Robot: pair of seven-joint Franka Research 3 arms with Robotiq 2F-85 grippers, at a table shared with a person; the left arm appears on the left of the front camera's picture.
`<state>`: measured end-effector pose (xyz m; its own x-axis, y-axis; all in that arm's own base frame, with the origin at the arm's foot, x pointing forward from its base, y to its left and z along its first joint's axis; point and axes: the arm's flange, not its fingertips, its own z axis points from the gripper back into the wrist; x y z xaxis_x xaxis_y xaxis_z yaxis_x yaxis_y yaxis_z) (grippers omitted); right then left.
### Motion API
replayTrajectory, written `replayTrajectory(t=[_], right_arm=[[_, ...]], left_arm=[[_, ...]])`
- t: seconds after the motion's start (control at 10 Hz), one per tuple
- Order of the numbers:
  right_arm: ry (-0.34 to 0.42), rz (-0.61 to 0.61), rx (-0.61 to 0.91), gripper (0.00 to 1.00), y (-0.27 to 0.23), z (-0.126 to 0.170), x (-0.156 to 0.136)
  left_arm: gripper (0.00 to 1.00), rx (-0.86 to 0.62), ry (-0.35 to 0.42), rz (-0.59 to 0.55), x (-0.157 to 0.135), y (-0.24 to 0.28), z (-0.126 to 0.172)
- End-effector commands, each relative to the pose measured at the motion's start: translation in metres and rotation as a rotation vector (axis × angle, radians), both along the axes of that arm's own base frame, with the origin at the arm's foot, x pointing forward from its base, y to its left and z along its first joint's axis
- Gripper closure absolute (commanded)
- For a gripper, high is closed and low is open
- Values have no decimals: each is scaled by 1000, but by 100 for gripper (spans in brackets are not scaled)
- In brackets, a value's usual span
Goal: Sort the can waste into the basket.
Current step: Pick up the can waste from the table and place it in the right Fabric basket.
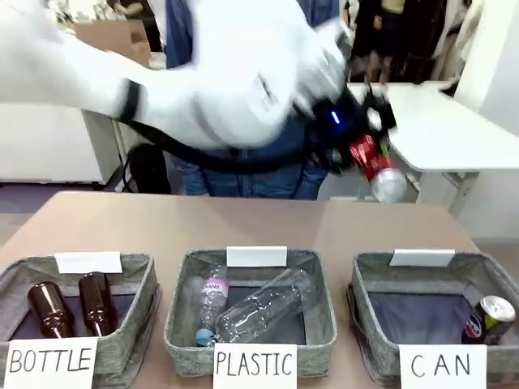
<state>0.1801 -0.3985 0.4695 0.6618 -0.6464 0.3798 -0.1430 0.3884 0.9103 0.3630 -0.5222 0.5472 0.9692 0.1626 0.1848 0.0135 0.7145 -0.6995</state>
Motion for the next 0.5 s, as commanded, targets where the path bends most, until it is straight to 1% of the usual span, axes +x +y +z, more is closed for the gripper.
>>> replayTrajectory(t=[0.0,0.1,0.2,0.3,0.4], right_arm=[[4,75,-37,0,25,13,31],[4,75,-37,0,25,13,31],[4,75,-37,0,25,13,31],[4,75,-37,0,25,13,31],[4,75,-37,0,25,13,31]], left_arm=[[56,119,19,-65,31,-110,-15],[56,169,69,-119,28,-139,-35],[56,208,83,-154,25,-157,-50],[56,250,78,-177,20,-163,-58],[56,174,53,-127,8,-101,-83]])
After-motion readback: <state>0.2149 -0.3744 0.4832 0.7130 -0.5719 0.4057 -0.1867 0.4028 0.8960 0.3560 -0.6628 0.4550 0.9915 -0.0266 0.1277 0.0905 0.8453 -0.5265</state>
